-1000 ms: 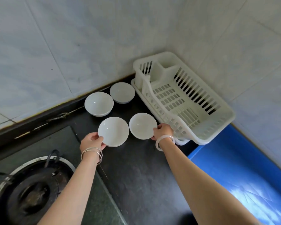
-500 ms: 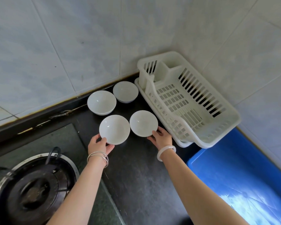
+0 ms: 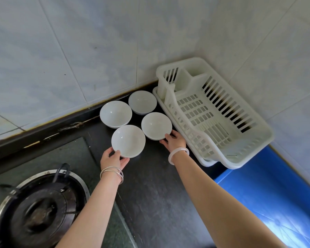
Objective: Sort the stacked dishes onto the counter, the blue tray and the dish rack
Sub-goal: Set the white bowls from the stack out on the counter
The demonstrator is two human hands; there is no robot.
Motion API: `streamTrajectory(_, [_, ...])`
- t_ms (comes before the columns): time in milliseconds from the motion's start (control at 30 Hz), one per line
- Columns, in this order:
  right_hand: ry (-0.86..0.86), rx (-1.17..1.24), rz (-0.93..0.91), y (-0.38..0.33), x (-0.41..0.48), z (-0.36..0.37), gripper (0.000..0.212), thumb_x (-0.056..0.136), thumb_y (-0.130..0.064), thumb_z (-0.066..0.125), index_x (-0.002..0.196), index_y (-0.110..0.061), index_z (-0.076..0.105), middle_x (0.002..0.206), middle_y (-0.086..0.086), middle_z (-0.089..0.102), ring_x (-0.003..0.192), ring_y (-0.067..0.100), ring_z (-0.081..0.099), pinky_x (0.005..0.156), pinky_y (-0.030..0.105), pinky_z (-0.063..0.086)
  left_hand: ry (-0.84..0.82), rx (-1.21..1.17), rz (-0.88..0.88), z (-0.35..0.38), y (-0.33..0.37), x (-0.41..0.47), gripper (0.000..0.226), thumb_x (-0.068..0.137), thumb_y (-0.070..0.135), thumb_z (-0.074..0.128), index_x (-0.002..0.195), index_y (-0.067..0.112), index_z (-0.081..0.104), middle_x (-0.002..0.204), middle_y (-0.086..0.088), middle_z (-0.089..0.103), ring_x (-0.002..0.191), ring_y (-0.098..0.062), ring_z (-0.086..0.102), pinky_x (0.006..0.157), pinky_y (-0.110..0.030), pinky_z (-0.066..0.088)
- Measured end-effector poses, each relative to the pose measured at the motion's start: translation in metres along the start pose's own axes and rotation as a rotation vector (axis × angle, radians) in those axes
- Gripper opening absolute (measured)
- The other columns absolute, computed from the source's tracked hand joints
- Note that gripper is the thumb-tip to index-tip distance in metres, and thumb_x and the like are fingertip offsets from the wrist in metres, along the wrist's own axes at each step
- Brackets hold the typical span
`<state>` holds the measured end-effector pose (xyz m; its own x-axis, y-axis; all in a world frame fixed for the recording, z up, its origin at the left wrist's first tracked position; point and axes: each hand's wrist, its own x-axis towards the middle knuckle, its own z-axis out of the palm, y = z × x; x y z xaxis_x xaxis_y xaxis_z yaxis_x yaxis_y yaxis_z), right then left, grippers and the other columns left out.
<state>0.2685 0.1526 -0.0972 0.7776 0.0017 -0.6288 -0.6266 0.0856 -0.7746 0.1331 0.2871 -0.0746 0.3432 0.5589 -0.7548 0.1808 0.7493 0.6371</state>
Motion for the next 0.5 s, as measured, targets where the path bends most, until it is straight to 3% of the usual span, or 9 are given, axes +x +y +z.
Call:
streamTrajectory(167, [-0.007,-0.005,0.007,-0.001,0.001,0.003,0.039,0.088,0.001,0.055,0.125,-0.011,0.054,0.110,0.006,0.057,0.092,0.024,0.060,0.082,0.032,0.056,0.008,0.004,0.011,-0.001,-0.002,0.003,0.038,0.089,0.000,0.050,0.125,0.011,0.051,0.116,-0.011,0.056,0.103,-0.041,0.062,0.073,-0.035,0.053])
streamTrajectory(300, [-0.012,0.000,0.038,-0.004,-0.002,0.004,0.039,0.090,-0.002,0.054,0.127,-0.013,0.052,0.122,0.010,0.056,0.095,0.025,0.059,0.080,0.032,0.056,0.005,0.025,0.030,-0.001,-0.004,0.005,0.036,0.089,0.001,0.051,0.123,0.012,0.052,0.112,-0.009,0.057,0.098,-0.036,0.063,0.072,-0.034,0.053])
streamTrajectory(400, [-0.044,-0.036,0.059,-0.006,-0.010,0.002,0.041,0.094,-0.011,0.051,0.134,-0.017,0.047,0.130,0.011,0.054,0.096,0.025,0.062,0.078,0.032,0.053,0.010,0.080,0.089,-0.002,-0.009,0.004,0.037,0.091,0.003,0.048,0.127,0.010,0.050,0.121,-0.010,0.057,0.098,-0.029,0.061,0.082,-0.035,0.053])
streamTrajectory(500, [-0.094,-0.090,0.067,-0.006,-0.020,-0.004,0.045,0.096,-0.019,0.047,0.141,-0.019,0.038,0.140,0.009,0.048,0.118,0.029,0.055,0.092,0.037,0.049,0.005,0.166,0.197,-0.003,-0.021,0.001,0.040,0.092,0.007,0.045,0.132,0.009,0.047,0.135,-0.012,0.053,0.113,-0.026,0.056,0.095,-0.035,0.047])
